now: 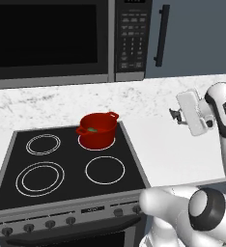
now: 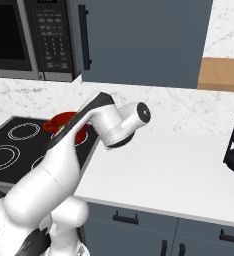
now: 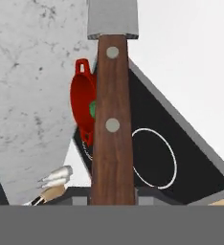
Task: Put the broccoli and lemon in the pot. Retrieve the spatula and lightly stir the vegetables in the pot.
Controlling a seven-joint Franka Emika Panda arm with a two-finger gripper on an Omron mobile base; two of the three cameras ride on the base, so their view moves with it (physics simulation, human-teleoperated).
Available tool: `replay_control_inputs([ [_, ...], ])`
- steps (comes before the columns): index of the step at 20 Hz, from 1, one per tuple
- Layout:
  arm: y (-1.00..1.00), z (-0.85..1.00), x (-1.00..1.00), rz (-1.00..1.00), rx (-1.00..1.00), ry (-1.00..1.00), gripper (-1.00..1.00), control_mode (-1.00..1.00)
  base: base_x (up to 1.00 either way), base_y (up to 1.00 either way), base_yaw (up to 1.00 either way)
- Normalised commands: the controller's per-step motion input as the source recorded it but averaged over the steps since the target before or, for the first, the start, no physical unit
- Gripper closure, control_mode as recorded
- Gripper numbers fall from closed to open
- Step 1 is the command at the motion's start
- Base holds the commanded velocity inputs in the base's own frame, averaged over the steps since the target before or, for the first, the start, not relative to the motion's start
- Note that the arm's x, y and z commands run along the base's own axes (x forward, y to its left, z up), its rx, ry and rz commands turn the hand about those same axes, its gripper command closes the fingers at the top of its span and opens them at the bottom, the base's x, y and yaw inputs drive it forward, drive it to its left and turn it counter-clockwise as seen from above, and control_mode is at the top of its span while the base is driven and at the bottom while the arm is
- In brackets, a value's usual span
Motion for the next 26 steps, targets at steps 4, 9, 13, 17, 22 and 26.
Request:
replay_control_inputs([
  [4,0.32,0.36,0.0,-0.14,0.59,0.37,1.0,-1.0,0.0,0.0,0.0],
  [9,0.41,0.05,-0.01,-0.17,0.58,0.29,1.0,-1.0,0.0,0.0,0.0],
  [13,0.62,0.0,-0.01,-0.17,0.51,0.13,1.0,-1.0,0.0,0.0,0.0],
  [17,0.72,0.0,0.0,-0.11,0.37,-0.05,1.0,-1.0,0.0,0.0,0.0],
  [22,0.65,0.01,0.13,-0.11,0.34,-0.06,1.0,-1.0,0.0,0.0,0.0],
  [26,0.37,0.05,0.63,-0.14,0.28,0.01,1.0,-1.0,0.0,0.0,0.0],
])
